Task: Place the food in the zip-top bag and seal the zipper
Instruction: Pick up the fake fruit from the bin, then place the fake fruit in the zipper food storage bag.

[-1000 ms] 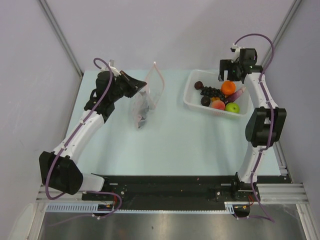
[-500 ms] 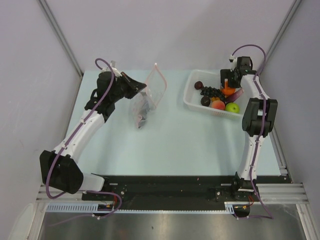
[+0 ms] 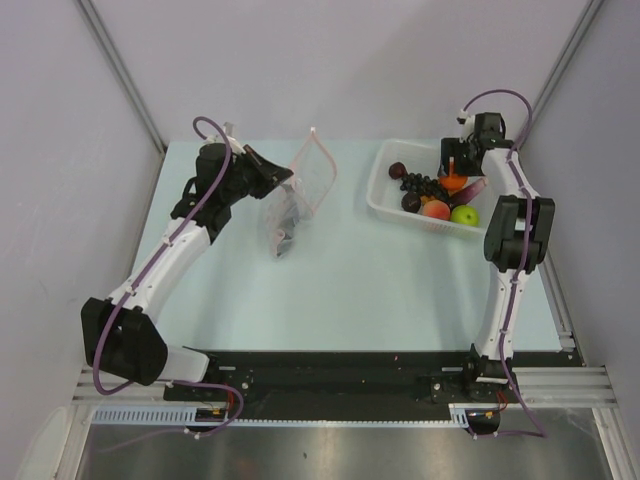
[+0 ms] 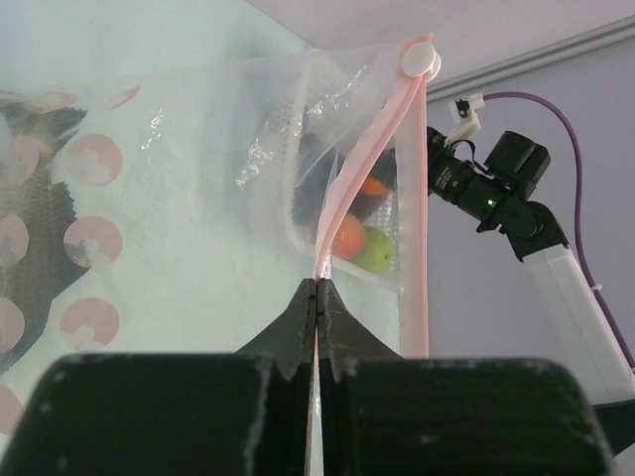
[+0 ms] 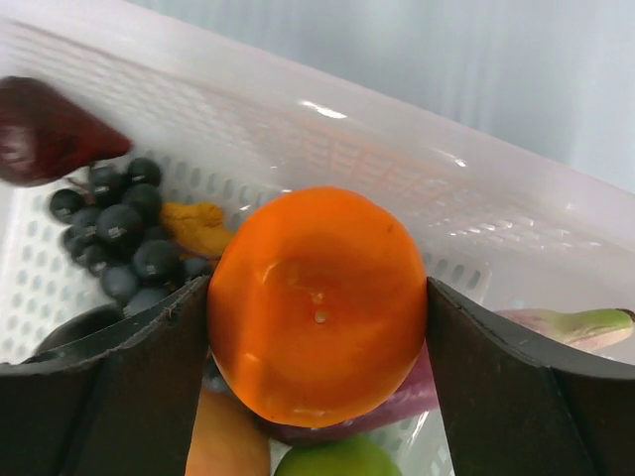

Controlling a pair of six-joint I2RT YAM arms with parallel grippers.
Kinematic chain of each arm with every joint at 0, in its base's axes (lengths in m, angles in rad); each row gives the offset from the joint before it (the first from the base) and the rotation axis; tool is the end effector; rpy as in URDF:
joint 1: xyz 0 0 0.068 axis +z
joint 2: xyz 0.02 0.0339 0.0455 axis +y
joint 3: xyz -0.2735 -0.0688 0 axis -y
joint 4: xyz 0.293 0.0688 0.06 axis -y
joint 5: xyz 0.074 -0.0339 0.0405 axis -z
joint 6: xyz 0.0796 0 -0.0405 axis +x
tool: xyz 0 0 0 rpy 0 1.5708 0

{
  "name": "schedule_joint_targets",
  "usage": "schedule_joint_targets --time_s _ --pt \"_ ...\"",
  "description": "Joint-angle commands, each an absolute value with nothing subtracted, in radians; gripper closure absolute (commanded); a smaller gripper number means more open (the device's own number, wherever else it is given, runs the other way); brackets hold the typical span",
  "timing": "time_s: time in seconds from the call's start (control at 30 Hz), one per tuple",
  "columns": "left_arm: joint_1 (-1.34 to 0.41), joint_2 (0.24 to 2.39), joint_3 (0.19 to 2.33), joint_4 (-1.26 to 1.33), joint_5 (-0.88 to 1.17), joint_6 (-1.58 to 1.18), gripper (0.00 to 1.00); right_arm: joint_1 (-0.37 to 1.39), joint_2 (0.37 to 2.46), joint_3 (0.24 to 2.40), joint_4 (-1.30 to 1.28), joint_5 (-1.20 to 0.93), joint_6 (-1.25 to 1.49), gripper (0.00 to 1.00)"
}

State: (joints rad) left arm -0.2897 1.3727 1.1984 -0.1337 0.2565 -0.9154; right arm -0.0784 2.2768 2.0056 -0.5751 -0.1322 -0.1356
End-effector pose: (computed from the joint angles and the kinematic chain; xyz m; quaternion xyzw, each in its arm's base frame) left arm 0.3862 -0.1362 0.3442 -0.1746 0.7850 -0.4168 0.4238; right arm 0.5961 -0.0363 0.1864 -0.0501 0.9320 0.0236 0.3582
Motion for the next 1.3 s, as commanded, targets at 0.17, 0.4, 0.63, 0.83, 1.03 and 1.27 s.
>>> schedule_joint_targets --time_s 0.17,0.4,0.63,0.83,1.03,1.27 --pt "-0.288 1.365 1.186 -0.110 0.290 -0.905 1.00 -0.009 1.952 2.072 -0.611 -0.409 -0.098 0.53" --pt "-0.288 1.368 1.180 -0.120 0.357 -0.897 1.00 0.182 1.729 1.961 -0.415 -0.620 0.030 0.46" --pt "-0.295 1.359 1.167 -0.123 0.406 -0.893 1.00 0.400 1.666 1.829 -0.229 -0.675 0.106 0.46" --pt "-0.295 1.351 1.164 -0.118 0.422 -0.890 1.00 0.474 1.713 1.692 -0.170 -0.712 0.080 0.51" --pt "-0.295 1.353 1.164 -0.127 0.443 -0.868 1.00 0.494 1.795 1.663 -0.215 -0.683 -0.036 0.52" --pt "-0.295 1.384 1.138 -0.107 0.469 -0.874 1.00 0.544 1.865 1.655 -0.314 -0.630 -0.234 0.48"
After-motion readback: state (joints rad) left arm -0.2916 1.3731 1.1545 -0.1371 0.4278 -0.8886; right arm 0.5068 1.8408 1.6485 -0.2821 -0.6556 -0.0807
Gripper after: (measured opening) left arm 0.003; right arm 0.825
